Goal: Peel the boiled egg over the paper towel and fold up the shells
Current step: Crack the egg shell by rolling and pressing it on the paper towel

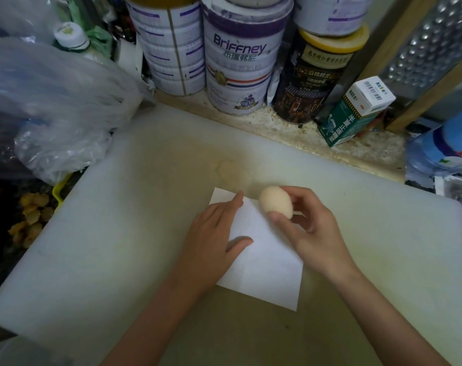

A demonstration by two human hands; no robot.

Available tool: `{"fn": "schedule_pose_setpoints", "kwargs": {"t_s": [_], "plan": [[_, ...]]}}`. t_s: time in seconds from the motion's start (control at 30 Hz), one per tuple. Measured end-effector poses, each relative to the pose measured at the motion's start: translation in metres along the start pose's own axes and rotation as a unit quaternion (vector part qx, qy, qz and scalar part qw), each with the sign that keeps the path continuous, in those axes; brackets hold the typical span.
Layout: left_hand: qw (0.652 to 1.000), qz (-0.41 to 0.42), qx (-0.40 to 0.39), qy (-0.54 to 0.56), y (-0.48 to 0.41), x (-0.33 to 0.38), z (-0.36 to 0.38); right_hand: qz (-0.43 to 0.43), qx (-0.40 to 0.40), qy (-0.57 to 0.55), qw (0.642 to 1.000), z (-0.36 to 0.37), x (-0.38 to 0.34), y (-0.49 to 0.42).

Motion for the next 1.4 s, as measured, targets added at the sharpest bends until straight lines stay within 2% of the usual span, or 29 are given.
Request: {"fn": "schedule_pose_setpoints", "kwargs": {"t_s": [0.07, 0.13, 0.23, 0.37, 0.53, 0.7, 0.8, 0.87, 0.97, 1.07, 1.23, 1.4], "plan": [[1.0, -0.004, 0.006, 0.017, 0.002, 0.003, -0.002, -0.067, -0.011, 0.07, 0.995, -0.007, -0.006, 0.011], [0.998, -0.018, 0.018, 0.059, 0.007, 0.005, -0.005, -0.141, -0.042, 0.173, 0.974, -0.002, -0.007, 0.028], [0.997, -0.018, 0.029, 0.074, 0.017, 0.006, -0.007, -0.162, -0.068, 0.281, 0.944, 0.01, 0.006, 0.041], [0.999, 0.03, 0.039, -0.005, 0.031, 0.009, -0.007, -0.151, -0.041, 0.295, 0.943, 0.013, 0.003, 0.04], [0.997, 0.051, 0.044, -0.031, 0.036, 0.009, 0.001, -0.183, -0.023, 0.28, 0.942, 0.013, -0.017, 0.047], [0.995, -0.036, 0.055, 0.078, 0.043, 0.001, 0.006, -0.157, -0.05, 0.363, 0.917, 0.022, -0.018, 0.046], [0.997, -0.024, 0.044, 0.066, 0.045, 0.0, 0.008, -0.166, -0.022, 0.334, 0.928, 0.018, -0.026, 0.047], [0.998, -0.012, 0.041, 0.049, 0.045, 0.001, 0.008, -0.176, -0.007, 0.347, 0.921, 0.018, -0.032, 0.047], [0.998, -0.016, 0.044, 0.045, 0.046, 0.001, 0.01, -0.145, -0.06, 0.42, 0.894, 0.027, -0.028, 0.044], [0.997, -0.011, 0.058, 0.047, 0.046, 0.001, 0.01, -0.108, -0.053, 0.374, 0.92, 0.028, -0.022, 0.043], [0.996, 0.007, 0.076, 0.052, 0.047, -0.001, 0.013, -0.146, 0.029, 0.277, 0.949, 0.037, -0.006, 0.041], [0.994, 0.006, 0.076, 0.072, 0.047, -0.002, 0.013, -0.158, 0.012, 0.24, 0.958, 0.045, 0.003, 0.04]]}}
Point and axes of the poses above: each hand's wrist, its own y-axis away from the middle knuckle, its own z-axis out of the palm, x = y × z, the point moved 3 cm from there along -y, towards the middle knuckle, and after that the axes turned 4 degrees about z, right-handed, at the moved point
